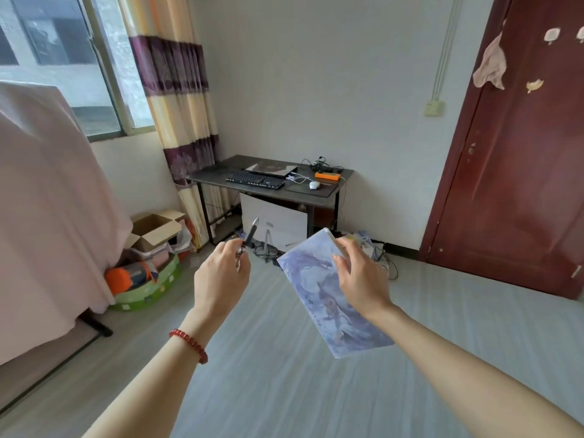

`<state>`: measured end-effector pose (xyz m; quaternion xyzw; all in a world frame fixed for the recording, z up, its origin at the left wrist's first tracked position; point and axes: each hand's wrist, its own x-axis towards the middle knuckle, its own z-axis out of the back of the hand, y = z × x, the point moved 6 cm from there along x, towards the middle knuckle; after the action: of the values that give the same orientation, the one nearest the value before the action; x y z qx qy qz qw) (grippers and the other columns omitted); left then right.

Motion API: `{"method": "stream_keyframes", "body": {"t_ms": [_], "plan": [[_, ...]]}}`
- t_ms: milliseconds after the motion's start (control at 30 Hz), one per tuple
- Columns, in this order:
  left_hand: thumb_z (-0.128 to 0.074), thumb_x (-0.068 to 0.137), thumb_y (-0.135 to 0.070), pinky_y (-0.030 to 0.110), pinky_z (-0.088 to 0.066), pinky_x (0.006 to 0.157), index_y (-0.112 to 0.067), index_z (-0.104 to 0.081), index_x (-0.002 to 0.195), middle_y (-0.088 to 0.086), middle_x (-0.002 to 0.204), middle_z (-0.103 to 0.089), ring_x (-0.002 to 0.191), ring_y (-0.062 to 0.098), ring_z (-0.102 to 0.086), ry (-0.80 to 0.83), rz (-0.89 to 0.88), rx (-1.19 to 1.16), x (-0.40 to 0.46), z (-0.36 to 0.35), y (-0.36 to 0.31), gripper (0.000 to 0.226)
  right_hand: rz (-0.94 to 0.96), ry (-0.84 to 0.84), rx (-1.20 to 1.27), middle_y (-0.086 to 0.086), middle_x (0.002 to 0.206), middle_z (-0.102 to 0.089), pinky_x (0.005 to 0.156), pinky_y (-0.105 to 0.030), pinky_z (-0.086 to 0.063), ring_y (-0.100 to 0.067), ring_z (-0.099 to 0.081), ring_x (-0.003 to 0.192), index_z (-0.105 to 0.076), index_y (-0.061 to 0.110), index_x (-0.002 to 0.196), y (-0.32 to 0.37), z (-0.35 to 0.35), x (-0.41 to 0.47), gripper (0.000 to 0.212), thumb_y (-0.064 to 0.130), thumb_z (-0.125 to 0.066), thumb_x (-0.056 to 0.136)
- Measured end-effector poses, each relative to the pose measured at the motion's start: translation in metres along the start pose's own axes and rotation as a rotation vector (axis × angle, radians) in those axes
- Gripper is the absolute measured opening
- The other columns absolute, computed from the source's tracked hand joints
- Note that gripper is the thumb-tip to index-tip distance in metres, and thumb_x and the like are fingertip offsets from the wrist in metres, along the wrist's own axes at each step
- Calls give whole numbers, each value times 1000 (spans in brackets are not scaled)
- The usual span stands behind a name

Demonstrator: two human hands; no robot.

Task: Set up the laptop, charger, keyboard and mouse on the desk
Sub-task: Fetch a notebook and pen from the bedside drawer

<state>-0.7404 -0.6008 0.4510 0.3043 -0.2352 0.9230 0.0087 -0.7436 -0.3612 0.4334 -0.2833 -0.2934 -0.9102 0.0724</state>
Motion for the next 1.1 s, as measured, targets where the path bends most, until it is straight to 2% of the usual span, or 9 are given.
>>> {"method": "stream_keyframes", "body": {"t_ms": [167, 400, 533, 667, 733, 800, 933, 1100], "plan": [[-51, 89, -17, 37, -49, 67, -10, -59, 110, 12, 105, -66, 87, 32, -63, 5, 34, -15, 113, -62, 38, 24, 1, -26, 47, 0, 107, -69, 61, -27, -36, -26, -65, 84, -53, 15, 118, -21, -67, 118, 26, 19, -50, 92], [-49, 90, -21, 35, -48, 72, -12, -57, 115, 9, 112, -65, 93, 29, -62, -15, 75, 7, 318, -198, 123, 28, -47, -18, 122, 0, 102, -69, 65, -35, -45, -30, -65, 83, -51, 20, 116, -79, -236, 324, 25, 22, -47, 92], [-48, 90, -20, 30, -40, 66, -15, -59, 111, 8, 107, -66, 89, 30, -61, -37, 148, 22, 438, -257, 172, 24, -51, 9, 173, 0, 102, -68, 64, -32, -39, -30, -64, 85, -51, 17, 114, -94, -331, 448, 23, 21, -49, 92], [-51, 89, -20, 27, -39, 62, -16, -61, 107, 6, 99, -67, 79, 26, -60, -71, 211, 53, 531, -289, 234, 21, -93, 58, 246, 1, 97, -66, 64, -30, -35, -29, -62, 83, -50, 16, 111, -86, -418, 552, 20, 18, -49, 91], [-52, 88, -20, 28, -41, 62, -17, -61, 105, 6, 99, -67, 79, 27, -61, -88, 263, 84, 582, -312, 286, 20, -119, 103, 299, 2, 87, -62, 63, -31, -36, -29, -61, 79, -49, 14, 109, -80, -486, 612, 17, 17, -48, 92], [-53, 88, -21, 31, -45, 63, -16, -62, 102, 7, 98, -68, 80, 29, -62, -87, 287, 92, 603, -317, 308, 17, -177, 121, 332, 5, 80, -56, 61, -31, -35, -27, -58, 73, -48, 14, 105, -79, -512, 636, 13, 16, -47, 92], [-52, 89, -20, 35, -49, 68, -17, -61, 106, 6, 103, -67, 86, 30, -62, -101, 333, 108, 694, -362, 407, 19, -237, 148, 399, 12, 72, -50, 61, -30, -30, -19, -49, 66, -47, 11, 101, -68, -643, 725, 11, 14, -46, 91], [-53, 89, -21, 34, -49, 68, -16, -59, 108, 5, 105, -66, 85, 26, -61, -94, 360, 90, 797, -413, 524, 21, -317, 214, 466, -2, 89, -56, 60, -31, -34, -31, -59, 82, -40, 10, 111, -44, -792, 815, 19, 10, -41, 92]]}}
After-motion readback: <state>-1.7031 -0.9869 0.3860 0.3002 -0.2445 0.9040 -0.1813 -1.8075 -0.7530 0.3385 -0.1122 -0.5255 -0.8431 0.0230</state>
